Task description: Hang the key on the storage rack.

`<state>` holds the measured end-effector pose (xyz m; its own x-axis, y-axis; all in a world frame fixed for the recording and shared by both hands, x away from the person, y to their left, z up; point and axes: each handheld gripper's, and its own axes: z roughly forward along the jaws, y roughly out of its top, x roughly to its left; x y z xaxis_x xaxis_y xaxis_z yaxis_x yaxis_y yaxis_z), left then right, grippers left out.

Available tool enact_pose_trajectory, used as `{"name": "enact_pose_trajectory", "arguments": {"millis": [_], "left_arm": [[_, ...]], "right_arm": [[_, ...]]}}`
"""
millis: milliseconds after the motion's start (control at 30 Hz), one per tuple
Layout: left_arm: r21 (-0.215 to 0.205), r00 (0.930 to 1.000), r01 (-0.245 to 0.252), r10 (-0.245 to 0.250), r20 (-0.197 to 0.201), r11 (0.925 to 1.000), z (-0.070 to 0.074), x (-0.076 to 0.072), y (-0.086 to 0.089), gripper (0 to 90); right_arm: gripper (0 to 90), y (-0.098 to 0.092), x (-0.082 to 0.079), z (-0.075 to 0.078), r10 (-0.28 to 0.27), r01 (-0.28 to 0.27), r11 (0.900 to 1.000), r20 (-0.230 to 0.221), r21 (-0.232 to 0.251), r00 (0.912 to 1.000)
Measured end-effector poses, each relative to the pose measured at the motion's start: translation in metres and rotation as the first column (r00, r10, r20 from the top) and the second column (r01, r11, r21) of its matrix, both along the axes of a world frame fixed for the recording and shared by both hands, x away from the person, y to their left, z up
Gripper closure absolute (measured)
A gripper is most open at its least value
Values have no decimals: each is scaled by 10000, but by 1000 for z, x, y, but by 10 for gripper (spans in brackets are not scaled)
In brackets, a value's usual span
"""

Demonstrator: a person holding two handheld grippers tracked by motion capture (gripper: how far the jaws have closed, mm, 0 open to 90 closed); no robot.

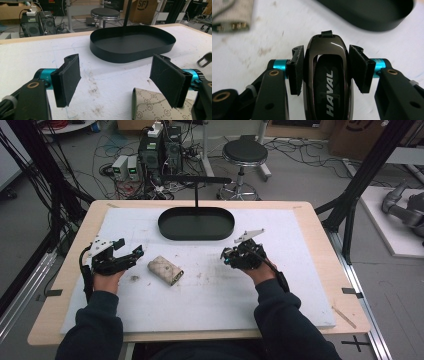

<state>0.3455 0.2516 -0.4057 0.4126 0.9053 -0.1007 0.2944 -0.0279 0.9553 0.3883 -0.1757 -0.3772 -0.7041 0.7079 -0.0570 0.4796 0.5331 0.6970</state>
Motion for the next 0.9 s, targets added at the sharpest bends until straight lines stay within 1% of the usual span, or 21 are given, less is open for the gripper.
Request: {"name": "enact_pose_trajectory", "arguments": {"millis": [100,133,167,200,300,367,433,500,533,600,633,667,700,833,900], "left_arm": [[-32,10000,13,-13,9,10000,0,0,0,241],[-7,10000,12,-12,7,10000,0,0,0,241],[-7,10000,12,-12,7,10000,0,0,0,241],[12,10000,25,-25,-9,10000,0,0,0,241],[-20,10000,21,-21,5,10000,0,0,1,242],[-34,10000,20,-20,-5,10000,0,1,1,242],[-12,10000,26,-26,-4,10000,-1,1,1,242],[-22,10000,38,-38,-11,10000,-1,1,0,242],[-28,10000,37,-37,-15,10000,-1,1,0,242],[-66,10000,27,-27,-8,10000,-1,1,1,242],[-59,10000,9,-9,6,10000,-1,1,1,242],[-51,10000,15,-15,-13,10000,-1,1,1,242],[-54,10000,20,-20,-21,10000,-1,1,2,242],[-96,10000,44,-44,-9,9999,-1,1,2,242],[-101,10000,41,-41,-9,9999,-1,1,2,242]], "right_arm": [[499,1,10,14,-146,141,9997,255,209,9996],[499,2,14,19,-222,212,9992,276,335,9994],[499,2,14,19,-222,212,9992,276,335,9994],[499,4,23,30,-279,258,9988,487,422,9984],[499,9,34,44,-404,361,9978,793,548,9960],[499,12,41,51,-454,401,9975,918,589,9947],[500,15,49,61,-519,457,9973,1134,571,9922],[499,18,56,69,-600,536,9971,1254,538,9903],[499,18,61,75,-707,619,9958,1368,677,9881],[499,19,68,83,-797,698,9950,1463,716,9860],[499,20,71,87,-865,749,9941,1573,783,9838],[499,20,75,91,-960,825,9925,1577,903,9828],[499,20,79,95,-1034,902,9919,1570,890,9822],[499,22,95,109,-1303,1174,9898,1795,804,9751],[499,23,101,114,-1341,1209,9895,1886,798,9729]]}}
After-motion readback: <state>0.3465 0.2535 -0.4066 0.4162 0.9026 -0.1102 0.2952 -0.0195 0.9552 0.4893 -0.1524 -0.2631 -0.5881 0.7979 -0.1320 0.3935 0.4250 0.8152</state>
